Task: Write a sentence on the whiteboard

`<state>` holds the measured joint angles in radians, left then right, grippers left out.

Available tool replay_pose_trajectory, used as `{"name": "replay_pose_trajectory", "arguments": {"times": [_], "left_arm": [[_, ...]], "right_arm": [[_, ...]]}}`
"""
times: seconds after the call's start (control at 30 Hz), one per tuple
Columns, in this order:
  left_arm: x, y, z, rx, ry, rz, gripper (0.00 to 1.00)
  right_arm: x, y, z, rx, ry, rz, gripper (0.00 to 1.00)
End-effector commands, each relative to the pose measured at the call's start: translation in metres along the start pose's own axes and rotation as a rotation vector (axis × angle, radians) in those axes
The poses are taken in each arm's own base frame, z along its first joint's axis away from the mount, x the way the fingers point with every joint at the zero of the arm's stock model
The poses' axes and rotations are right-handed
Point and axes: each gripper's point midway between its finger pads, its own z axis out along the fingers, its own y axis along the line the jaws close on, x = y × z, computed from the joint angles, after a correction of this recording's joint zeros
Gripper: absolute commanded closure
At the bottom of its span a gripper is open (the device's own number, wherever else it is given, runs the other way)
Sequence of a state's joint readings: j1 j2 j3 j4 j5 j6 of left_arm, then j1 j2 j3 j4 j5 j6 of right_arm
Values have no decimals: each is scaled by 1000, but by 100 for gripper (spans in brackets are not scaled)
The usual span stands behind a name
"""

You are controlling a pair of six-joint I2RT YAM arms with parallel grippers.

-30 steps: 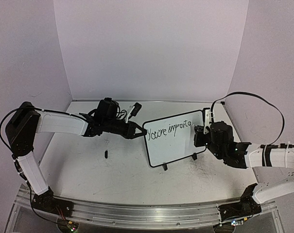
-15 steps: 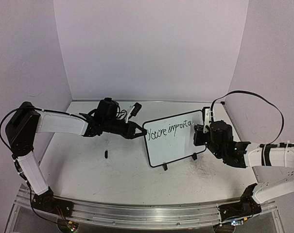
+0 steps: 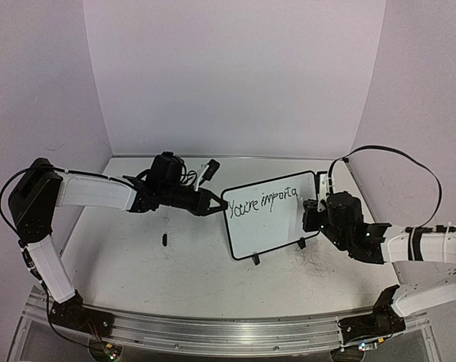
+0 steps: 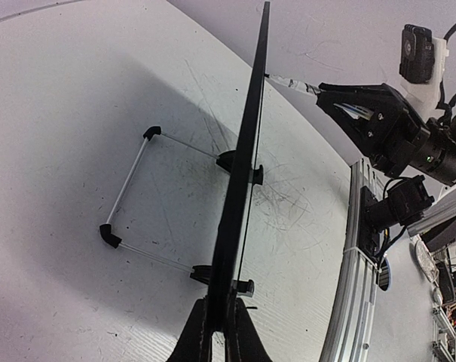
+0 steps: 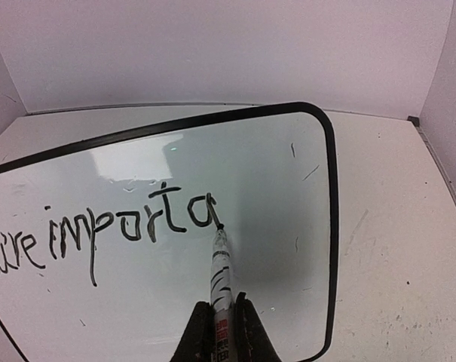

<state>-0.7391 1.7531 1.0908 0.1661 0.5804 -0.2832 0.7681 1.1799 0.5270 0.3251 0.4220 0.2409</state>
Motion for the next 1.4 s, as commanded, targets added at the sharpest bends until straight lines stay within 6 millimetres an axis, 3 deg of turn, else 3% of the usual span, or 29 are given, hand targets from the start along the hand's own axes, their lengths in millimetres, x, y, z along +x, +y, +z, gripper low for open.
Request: {"name": "replay_pose_trajectory", "arguments": {"times": [0.0,0.13,0.37,0.63,1.0,1.37], "left_arm": [[-2,4,-5,-48,-3,41,100],[-2,3,-5,-46,-2,40,100],[-3,2,-6,-47,-5,42,100],[-3,2,-6,-46,-6,45,100],[-3,2,-6,-46,-5,45,100],[-3,3,-5,-47,-5,44,100]], "right_arm": [[-20,-3,-11,-10,-54,30,100],[-36,-3,-12,-18,-93,50,100],[-43,0,1,-24,-101,42,100],[-48,1,2,-34,-116,45,100],[-38,0,7,-20,-85,44,100],[-9,-6,3,-19,-3,54,100]]}}
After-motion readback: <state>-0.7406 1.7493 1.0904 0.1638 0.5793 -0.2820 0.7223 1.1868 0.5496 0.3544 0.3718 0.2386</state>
